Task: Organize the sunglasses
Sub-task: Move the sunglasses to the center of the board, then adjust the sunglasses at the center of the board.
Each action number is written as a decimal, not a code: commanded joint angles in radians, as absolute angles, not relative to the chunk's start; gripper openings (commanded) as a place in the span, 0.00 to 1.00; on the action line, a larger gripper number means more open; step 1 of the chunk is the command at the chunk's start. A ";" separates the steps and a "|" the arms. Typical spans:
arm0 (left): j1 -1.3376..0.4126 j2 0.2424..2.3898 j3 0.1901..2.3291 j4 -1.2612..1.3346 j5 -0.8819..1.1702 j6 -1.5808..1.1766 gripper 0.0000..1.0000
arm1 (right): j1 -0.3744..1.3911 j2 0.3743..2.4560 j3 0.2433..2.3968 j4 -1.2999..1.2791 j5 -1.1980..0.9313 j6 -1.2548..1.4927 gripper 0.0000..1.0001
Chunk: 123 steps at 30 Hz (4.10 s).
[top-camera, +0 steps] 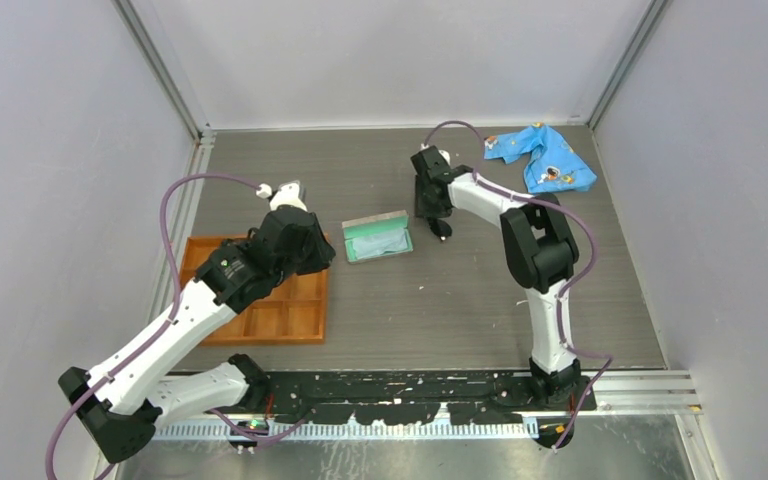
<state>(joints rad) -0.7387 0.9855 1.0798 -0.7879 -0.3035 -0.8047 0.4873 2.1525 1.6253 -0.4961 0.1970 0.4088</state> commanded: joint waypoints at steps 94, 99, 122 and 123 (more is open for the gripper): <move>-0.744 0.926 0.982 -0.682 -0.284 -0.772 0.28 | 0.406 1.544 0.523 0.415 0.405 1.525 0.63; -0.744 0.913 0.986 -0.682 -0.279 -0.765 0.28 | 0.310 1.532 0.519 0.408 0.380 1.488 0.64; -0.744 0.917 0.986 -0.666 -0.264 -0.735 0.29 | 0.119 1.736 0.546 0.614 0.088 1.471 0.52; -0.744 0.918 0.989 -0.667 -0.264 -0.735 0.29 | 0.122 1.734 0.545 0.615 0.097 1.473 0.50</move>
